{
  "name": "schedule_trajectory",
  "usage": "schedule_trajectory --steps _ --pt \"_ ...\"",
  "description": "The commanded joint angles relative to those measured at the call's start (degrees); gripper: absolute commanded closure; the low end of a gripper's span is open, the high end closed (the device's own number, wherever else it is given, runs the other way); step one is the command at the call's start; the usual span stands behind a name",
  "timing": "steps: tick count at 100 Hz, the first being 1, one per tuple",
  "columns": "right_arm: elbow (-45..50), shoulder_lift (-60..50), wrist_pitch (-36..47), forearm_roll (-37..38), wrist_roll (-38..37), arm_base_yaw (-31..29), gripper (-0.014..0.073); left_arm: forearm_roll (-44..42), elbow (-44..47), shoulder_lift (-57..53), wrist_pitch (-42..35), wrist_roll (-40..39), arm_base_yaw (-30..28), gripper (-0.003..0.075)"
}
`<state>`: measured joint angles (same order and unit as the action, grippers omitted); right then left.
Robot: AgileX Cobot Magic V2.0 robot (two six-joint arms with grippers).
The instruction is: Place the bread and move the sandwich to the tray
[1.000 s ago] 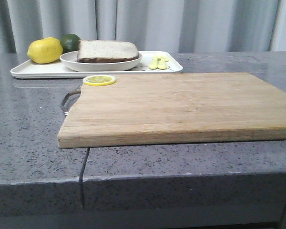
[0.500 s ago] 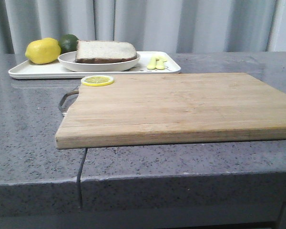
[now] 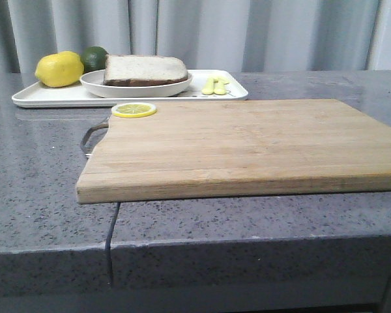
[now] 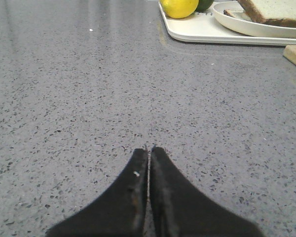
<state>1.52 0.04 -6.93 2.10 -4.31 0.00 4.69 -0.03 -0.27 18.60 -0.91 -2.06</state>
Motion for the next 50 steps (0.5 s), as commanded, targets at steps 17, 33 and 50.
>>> schedule_trajectory --steps 17,33,50 --pt "0.2 -1.8 -6.9 1.0 -0.3 -0.6 0.0653 0.5 0.9 -1.7 -2.9 -0.1 -0.1 0.0740" --pt "0.2 -1.8 -11.8 0.2 -0.3 -0.6 0.0653 0.5 0.9 -1.7 -2.9 -0.1 -0.1 0.0740" --pt "0.2 -1.8 -12.5 -0.6 -0.3 -0.6 0.0653 0.5 0.9 -1.7 -2.9 -0.1 -0.1 0.0740"
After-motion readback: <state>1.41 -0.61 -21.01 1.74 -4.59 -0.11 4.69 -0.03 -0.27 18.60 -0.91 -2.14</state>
